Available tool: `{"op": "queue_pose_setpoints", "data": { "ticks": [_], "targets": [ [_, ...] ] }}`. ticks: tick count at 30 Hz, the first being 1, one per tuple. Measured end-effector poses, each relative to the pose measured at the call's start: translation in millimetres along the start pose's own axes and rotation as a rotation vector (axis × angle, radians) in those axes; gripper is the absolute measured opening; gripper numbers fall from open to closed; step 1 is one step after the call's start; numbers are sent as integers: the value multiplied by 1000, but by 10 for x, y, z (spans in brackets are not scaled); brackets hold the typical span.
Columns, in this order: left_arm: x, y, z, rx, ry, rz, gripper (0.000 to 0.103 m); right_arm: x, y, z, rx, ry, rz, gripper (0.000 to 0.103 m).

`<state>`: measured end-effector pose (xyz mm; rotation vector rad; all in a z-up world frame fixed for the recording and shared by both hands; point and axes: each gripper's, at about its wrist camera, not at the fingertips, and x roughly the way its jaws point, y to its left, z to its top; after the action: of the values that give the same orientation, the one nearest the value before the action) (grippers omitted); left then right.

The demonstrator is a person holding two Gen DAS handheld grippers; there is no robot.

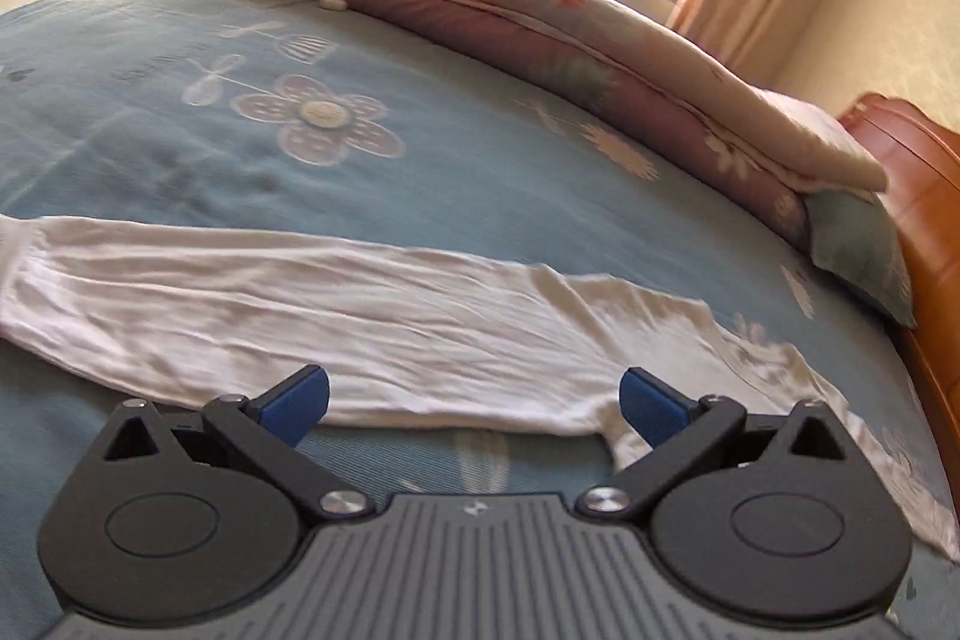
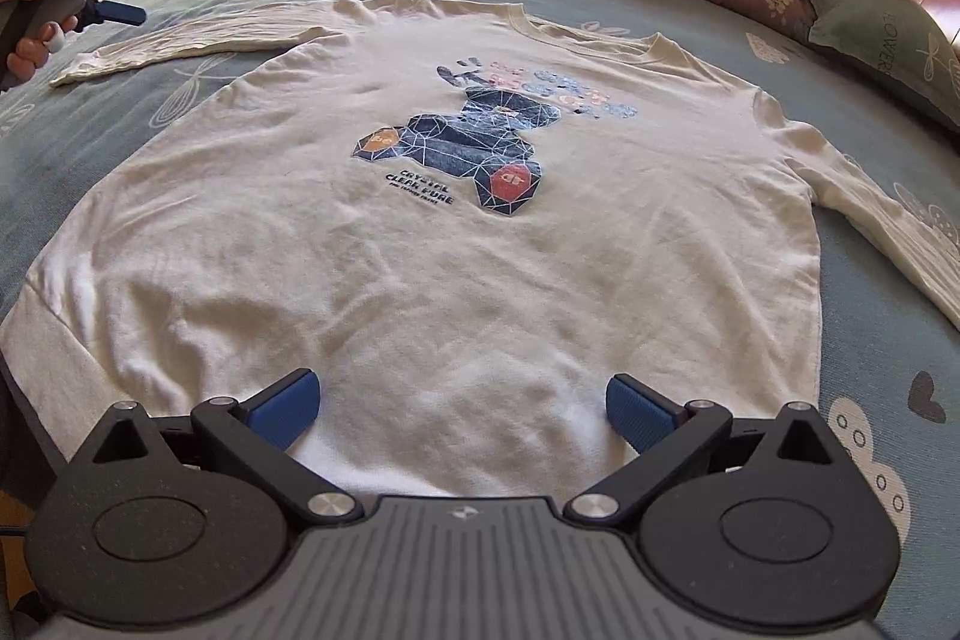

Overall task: Fold clothes
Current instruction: 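Grasp the ribbed sleeve cuff with the left gripper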

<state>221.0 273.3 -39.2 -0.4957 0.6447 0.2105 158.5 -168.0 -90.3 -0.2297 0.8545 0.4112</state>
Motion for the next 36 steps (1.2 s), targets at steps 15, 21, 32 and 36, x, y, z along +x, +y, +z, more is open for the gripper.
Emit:
{"op": "queue_pose_setpoints", "data": {
  "ticks": [15, 21, 32, 36],
  "targets": [
    [120, 1164, -212, -300, -45, 22, 102, 65, 31, 27, -2, 8, 23, 103],
    [187, 1190, -207, -302, -101, 13, 102, 84, 20, 32, 7, 1, 29, 103],
    [232, 1312, -198, -353, -181, -26, 102, 85, 17, 22, 7, -4, 30, 103],
    [243, 1294, -203, -411, -199, -35, 102, 80, 22, 21, 7, -5, 29, 103]
  ]
}}
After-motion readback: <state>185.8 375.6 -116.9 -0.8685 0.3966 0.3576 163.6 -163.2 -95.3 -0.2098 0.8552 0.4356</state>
